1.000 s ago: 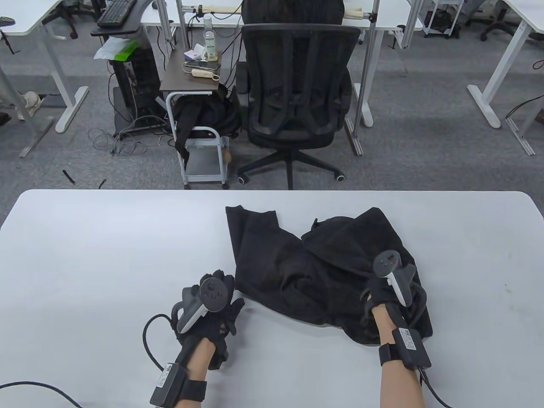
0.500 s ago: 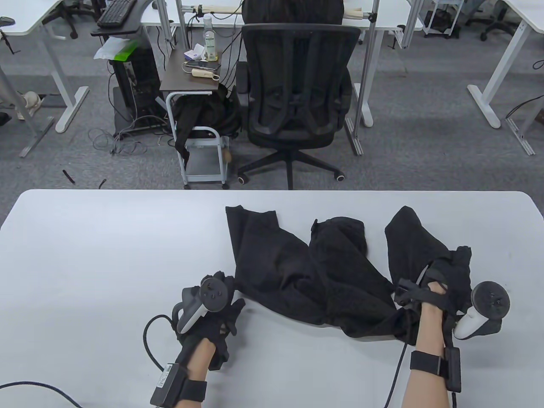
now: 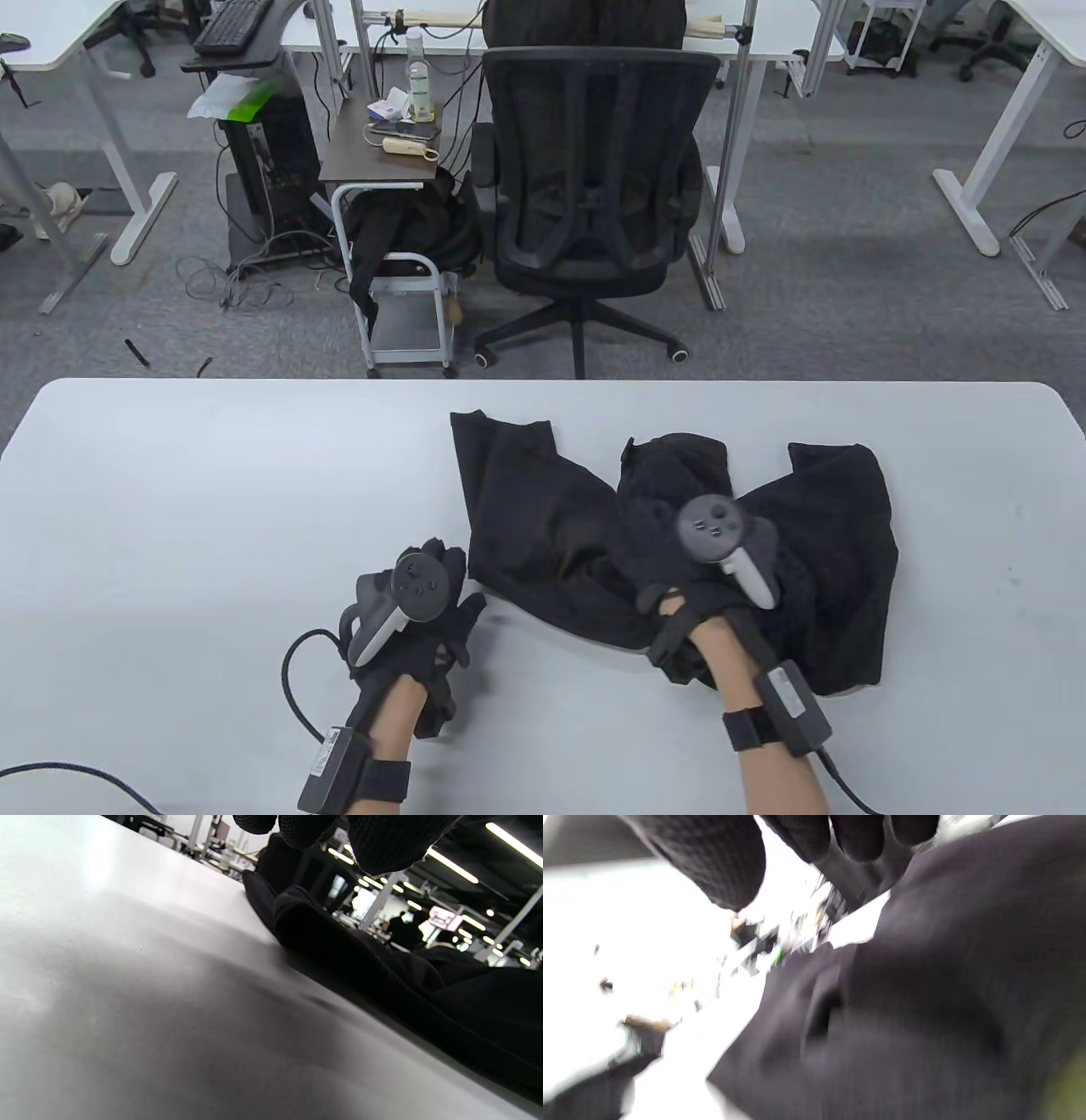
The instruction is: Fold trousers
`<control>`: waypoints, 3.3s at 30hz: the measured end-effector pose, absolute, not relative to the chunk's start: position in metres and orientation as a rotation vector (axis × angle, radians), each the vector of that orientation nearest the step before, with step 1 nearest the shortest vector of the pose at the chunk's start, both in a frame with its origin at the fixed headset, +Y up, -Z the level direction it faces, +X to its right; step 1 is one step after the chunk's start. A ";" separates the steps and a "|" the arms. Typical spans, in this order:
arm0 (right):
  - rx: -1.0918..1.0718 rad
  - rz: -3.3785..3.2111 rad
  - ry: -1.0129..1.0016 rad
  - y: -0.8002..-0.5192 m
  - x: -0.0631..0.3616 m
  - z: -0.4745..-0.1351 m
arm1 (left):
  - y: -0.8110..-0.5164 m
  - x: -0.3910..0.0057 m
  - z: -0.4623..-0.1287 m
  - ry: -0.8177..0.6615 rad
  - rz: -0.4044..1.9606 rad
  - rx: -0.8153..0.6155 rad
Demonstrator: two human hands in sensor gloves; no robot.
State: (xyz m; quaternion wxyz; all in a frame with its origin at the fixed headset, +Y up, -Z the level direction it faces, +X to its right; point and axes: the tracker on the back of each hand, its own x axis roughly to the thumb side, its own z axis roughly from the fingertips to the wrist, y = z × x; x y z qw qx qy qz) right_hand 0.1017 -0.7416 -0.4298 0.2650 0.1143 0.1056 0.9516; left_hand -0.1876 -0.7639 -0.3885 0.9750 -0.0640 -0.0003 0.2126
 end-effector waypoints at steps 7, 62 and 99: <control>0.463 2.884 0.390 -0.779 -0.004 -0.433 | -0.759 -0.217 -0.387 0.080 0.531 -0.080; 0.041 2.327 -0.075 -0.697 0.215 -0.404 | -0.775 -0.202 -0.396 0.025 0.542 -0.120; -0.155 3.054 0.367 -0.757 0.118 -0.457 | -0.784 -0.201 -0.401 0.030 0.523 -0.146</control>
